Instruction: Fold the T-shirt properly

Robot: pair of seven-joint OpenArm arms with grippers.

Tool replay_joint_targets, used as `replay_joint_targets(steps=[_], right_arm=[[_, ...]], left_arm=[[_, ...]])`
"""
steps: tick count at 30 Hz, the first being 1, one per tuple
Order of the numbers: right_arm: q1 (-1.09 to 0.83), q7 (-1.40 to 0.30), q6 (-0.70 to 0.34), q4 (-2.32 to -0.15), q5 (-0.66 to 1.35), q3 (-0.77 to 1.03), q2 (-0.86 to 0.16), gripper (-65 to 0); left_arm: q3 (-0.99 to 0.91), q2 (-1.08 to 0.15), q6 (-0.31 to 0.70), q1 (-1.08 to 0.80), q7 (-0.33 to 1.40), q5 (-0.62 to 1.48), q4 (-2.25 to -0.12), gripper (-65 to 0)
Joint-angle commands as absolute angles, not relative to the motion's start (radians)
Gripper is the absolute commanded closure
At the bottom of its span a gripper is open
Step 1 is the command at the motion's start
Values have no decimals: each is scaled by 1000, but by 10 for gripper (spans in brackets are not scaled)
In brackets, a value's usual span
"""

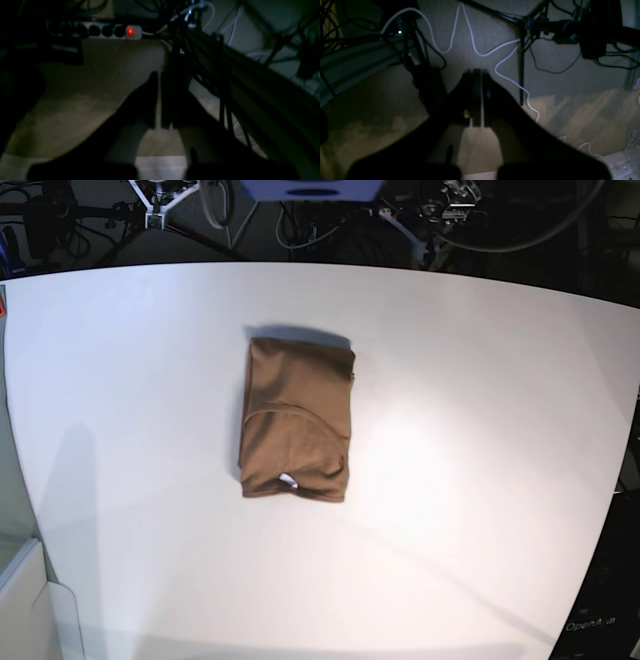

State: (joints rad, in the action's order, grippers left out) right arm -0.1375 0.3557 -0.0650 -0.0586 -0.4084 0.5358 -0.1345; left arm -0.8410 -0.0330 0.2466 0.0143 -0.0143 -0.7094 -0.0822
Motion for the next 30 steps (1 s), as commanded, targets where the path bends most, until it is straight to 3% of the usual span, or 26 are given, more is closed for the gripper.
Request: replay_joint_targets(steps=[1,8,17,30], right_arm=[[-140,366,-50,-59,-404,538,-130,-4],[-137,341,16,-61,-403,538,-84,-3],[-137,344,13,-61,-407,530,-77,-3],[-139,349,12,-65,-409,484,-91,-3]], left_arm=[[-839,-33,252,16,5,-697,-84,-31],[-831,-36,254,36,85,-653,-91,-32],[-460,-38,245,4,-143,-951,-90,-32],[-216,-56,242,25,-151,-1122,-91,-31]])
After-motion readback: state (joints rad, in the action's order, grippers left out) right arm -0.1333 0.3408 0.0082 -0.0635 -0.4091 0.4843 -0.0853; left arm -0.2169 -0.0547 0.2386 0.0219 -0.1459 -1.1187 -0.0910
